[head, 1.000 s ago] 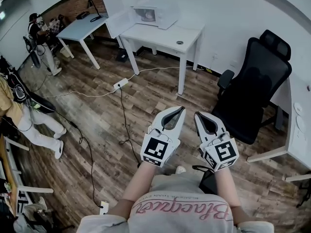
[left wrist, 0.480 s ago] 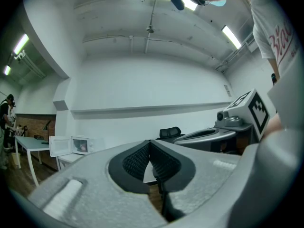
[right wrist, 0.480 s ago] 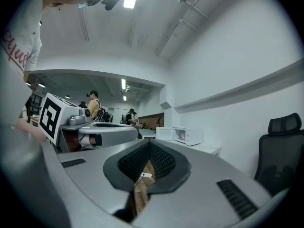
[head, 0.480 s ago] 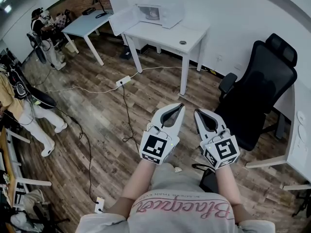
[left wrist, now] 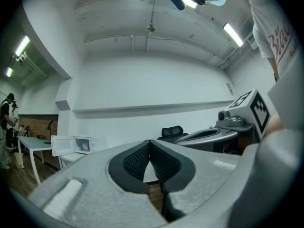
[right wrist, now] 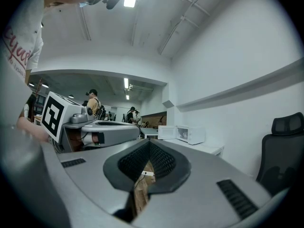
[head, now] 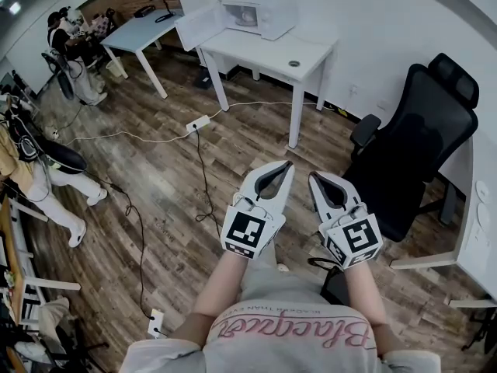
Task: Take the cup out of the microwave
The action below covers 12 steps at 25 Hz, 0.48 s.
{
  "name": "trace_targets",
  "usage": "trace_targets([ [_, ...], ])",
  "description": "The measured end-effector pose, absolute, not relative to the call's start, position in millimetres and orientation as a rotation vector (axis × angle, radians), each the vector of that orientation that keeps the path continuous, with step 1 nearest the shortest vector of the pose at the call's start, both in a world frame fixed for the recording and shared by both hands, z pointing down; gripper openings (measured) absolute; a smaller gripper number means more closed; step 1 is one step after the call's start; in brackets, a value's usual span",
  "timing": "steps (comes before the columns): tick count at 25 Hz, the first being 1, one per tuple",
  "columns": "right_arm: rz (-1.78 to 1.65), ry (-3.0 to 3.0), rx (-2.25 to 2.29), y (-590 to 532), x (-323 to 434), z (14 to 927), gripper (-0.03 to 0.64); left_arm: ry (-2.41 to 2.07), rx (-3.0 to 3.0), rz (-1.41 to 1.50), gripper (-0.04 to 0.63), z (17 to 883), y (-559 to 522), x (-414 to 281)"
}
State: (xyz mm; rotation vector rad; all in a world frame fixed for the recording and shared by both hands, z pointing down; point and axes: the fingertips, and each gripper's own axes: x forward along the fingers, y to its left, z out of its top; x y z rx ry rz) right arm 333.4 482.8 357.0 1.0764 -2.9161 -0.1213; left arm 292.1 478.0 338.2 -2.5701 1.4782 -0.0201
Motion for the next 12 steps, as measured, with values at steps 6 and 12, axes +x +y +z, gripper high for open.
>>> trace_targets([
  [6, -0.115, -2.914, 1.103, 472, 332, 356, 0.011, 1.49, -2.572, -0.018, 0.005, 340, 466, 285],
  [12, -0.099, -2.921, 1.11, 458, 325, 359, 0.011, 1.476, -2.565, -0.032, 0.005, 341, 450, 280],
])
